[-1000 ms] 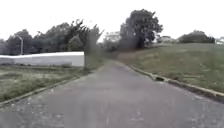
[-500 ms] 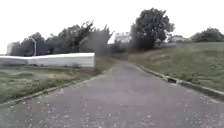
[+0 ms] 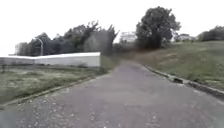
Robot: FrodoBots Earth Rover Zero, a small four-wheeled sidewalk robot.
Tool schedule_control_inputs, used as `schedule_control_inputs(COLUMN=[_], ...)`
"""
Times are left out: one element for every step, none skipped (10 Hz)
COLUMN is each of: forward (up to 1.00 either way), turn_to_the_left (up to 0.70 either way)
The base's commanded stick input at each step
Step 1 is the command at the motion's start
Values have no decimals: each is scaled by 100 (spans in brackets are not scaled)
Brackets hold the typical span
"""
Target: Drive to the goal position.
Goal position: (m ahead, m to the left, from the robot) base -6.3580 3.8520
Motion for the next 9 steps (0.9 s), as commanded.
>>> schedule_control_inputs(forward=[0, 0, 0, 0, 0, 0, 0, 0, 0], turn_to_the_left=[45, 45, 45, 45, 45, 45, 45, 45, 45])
